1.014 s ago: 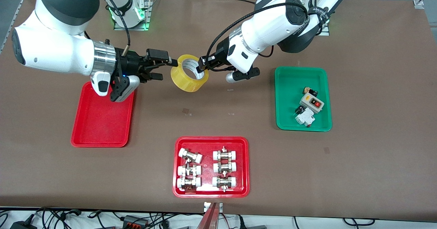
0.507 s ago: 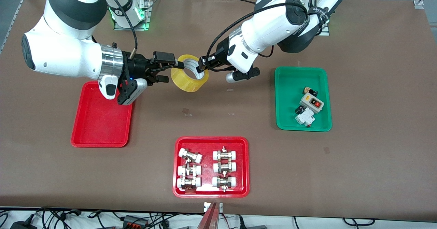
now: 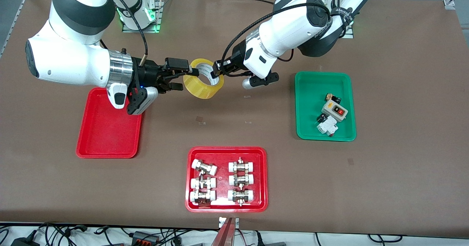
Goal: Left arm passes tape to right arm into tray
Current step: 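Close the right gripper on the tape roll beside the left gripper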
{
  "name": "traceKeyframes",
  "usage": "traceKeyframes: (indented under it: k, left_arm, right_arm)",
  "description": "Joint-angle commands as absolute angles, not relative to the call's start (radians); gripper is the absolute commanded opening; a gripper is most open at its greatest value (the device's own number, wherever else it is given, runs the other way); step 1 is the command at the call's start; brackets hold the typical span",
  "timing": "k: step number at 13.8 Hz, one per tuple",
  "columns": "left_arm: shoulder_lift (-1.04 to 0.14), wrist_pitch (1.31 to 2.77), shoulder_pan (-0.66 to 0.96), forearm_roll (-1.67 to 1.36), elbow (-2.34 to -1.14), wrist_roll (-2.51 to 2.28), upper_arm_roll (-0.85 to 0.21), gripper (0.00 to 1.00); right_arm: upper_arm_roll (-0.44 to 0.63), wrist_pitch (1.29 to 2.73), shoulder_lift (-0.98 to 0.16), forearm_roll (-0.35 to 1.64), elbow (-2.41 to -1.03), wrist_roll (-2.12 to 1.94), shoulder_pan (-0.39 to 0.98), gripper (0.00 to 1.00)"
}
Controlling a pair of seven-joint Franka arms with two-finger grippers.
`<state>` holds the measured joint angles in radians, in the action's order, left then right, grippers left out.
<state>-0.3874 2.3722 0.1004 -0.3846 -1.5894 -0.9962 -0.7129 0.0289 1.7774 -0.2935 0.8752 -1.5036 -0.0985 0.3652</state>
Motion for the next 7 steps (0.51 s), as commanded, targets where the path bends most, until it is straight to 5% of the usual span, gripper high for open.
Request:
traceKeyframes:
  k: [1,7]
  left_arm:
    - [-0.387,2.367,0.097,-0.408,-1.575,-0.996,-0.718,0.03]
    - [-0.387,2.367,0.097,-0.408,-1.582,-0.996,-0.718,0.03]
  right_arm:
    - [0.037,1.776,-0.305,0.899,-1.482,-0.110,0.371,0.82]
    - [0.037,1.778,-0.305,0.900,-1.480,-0.110,0.371,0.43]
